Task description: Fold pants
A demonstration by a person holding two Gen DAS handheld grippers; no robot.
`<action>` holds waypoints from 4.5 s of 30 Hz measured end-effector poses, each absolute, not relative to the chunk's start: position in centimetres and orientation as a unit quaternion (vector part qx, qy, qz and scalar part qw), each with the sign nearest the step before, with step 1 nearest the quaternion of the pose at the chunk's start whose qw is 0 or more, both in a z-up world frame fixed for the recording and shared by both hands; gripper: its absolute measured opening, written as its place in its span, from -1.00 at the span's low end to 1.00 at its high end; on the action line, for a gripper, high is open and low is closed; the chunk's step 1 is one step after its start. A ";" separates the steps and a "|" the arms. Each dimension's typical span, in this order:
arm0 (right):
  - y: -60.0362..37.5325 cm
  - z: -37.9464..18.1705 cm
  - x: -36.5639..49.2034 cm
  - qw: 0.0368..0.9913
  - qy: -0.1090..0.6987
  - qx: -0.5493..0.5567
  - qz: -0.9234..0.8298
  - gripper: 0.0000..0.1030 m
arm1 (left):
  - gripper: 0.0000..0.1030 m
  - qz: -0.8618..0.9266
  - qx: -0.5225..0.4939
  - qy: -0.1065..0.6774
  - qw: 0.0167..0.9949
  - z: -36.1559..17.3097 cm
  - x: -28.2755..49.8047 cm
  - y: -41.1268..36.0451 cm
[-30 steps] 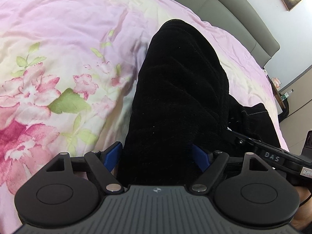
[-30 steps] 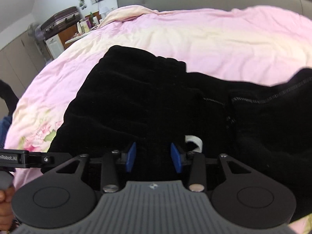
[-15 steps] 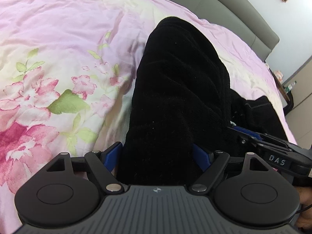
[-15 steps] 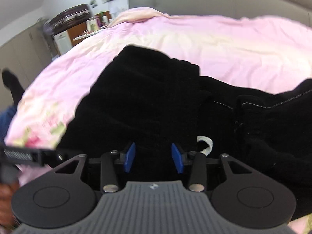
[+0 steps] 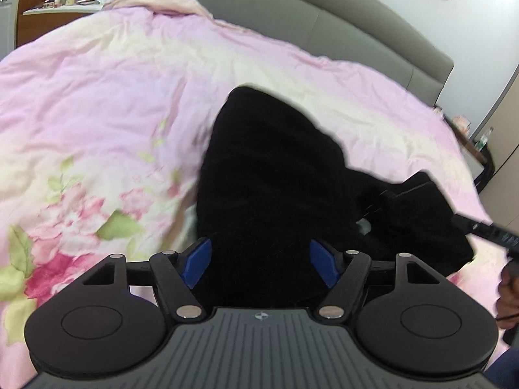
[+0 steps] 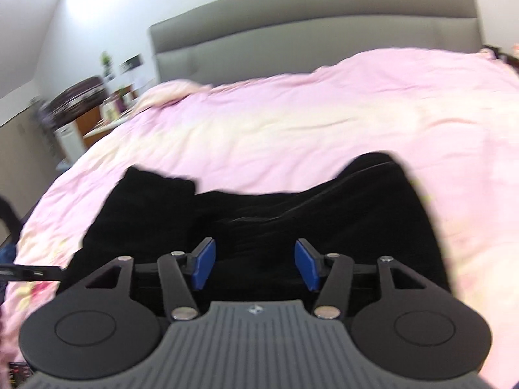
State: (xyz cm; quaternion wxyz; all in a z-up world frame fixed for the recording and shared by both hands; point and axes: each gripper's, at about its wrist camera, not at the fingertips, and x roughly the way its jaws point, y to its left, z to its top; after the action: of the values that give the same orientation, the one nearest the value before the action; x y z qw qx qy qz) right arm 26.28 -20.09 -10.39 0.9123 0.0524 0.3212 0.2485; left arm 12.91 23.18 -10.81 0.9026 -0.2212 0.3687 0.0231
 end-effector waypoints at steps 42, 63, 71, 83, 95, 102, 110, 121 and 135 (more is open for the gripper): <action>-34.4 -18.5 31.5 0.791 0.427 0.420 0.120 0.26 | 0.73 0.099 -0.061 0.472 0.874 -11.9 28.1 11.1; -30.7 -18.3 32.2 0.836 0.389 0.362 0.139 -0.25 | 0.91 0.110 -0.057 0.399 0.909 -11.0 23.7 14.8; -32.4 -20.8 32.3 0.779 0.395 0.466 0.138 0.07 | 0.88 0.160 -0.100 0.438 0.879 -13.2 20.9 24.3; -32.2 -20.8 29.8 0.776 0.362 0.509 0.088 -0.43 | 1.00 0.134 -0.162 0.454 0.866 -18.0 20.8 26.1; -15.7 -5.2 25.6 0.944 0.200 0.213 0.154 -0.55 | 1.00 0.106 -0.196 0.448 0.866 -18.3 19.8 27.1; 4.0 -5.2 17.7 0.933 0.079 -0.179 0.301 -0.56 | 1.00 0.101 -0.245 0.415 0.871 -16.5 17.0 31.0; 12.7 -12.4 13.1 0.875 0.029 -0.338 0.347 -0.56 | 0.93 0.193 -0.254 0.415 0.852 -16.6 13.6 36.8; 14.3 -17.5 12.0 0.827 0.063 -0.403 0.387 -0.55 | 0.91 0.217 -0.223 0.388 0.868 -14.6 13.4 36.8; 6.9 -13.9 6.6 0.850 0.030 -0.349 0.394 -0.01 | 0.91 0.116 -0.296 0.363 0.876 -13.6 13.2 35.6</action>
State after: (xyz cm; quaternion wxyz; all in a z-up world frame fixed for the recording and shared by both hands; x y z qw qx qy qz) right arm 6.61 6.92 -13.90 0.8495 -0.3494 0.0301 0.3941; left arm 13.20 35.63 -13.58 0.8759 -0.2961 0.3627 0.1162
